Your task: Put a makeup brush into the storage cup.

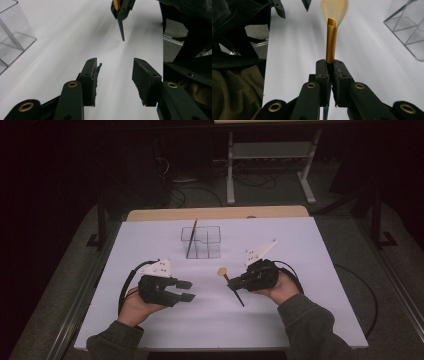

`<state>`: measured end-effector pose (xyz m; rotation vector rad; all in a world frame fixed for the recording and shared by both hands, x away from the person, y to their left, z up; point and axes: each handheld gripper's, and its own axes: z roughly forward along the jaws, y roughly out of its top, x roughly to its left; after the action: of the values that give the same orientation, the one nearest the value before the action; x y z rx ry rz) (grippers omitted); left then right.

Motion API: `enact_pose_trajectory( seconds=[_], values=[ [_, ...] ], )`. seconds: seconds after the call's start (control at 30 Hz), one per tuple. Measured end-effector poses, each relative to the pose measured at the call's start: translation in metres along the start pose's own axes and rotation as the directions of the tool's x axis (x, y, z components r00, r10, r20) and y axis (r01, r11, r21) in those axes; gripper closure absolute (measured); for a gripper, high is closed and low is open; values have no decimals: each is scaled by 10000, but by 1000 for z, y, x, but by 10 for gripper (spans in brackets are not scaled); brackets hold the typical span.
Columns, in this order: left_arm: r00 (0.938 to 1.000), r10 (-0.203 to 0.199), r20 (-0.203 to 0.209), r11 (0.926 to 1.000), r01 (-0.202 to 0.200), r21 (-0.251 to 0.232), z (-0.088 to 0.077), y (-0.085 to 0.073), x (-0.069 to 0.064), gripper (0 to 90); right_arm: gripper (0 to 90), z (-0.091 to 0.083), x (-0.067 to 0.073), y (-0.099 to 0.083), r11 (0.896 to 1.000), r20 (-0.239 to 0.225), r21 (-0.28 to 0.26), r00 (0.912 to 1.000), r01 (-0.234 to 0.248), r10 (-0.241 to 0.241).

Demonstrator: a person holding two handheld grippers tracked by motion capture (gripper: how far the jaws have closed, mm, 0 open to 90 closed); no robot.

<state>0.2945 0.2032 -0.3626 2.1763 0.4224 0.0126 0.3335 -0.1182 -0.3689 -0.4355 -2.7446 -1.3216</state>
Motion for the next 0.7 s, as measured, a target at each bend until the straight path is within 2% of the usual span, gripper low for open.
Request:
enact_pose_trajectory(
  seconds=[0.2,0.3,0.4,0.47,0.57,0.63,0.67,0.7],
  values=[
    [9994,-128,-332,9998,123,-130,-2,-9,1,528,829,-8,-6,3,9998,202,-113,9997,-141,144],
    [9990,-59,-452,9999,54,-98,-2,-11,3,523,829,-11,-8,5,9998,241,-152,9996,-152,156],
    [9975,-290,-638,9995,280,-164,-3,-14,3,501,830,-17,-14,8,9994,348,-251,9991,-218,226],
    [9974,-155,-708,9998,149,-97,-4,-15,4,493,829,-21,-17,10,9993,403,-262,9988,-274,284],
    [9958,-304,-864,9995,301,-40,-7,-20,3,483,830,-25,-21,14,9993,504,-221,9983,-289,299],
    [9953,-221,-946,9998,220,-25,-8,-22,4,479,829,-27,-22,17,9989,530,-248,9977,-401,413],
    [9951,-295,-940,9996,292,-46,-9,-23,3,475,829,-28,-25,18,9994,590,-247,9980,-232,246],
    [9948,-275,-978,9996,273,-39,-9,-23,3,472,829,-28,-24,20,9989,582,-276,9976,-366,381]
  ],
)
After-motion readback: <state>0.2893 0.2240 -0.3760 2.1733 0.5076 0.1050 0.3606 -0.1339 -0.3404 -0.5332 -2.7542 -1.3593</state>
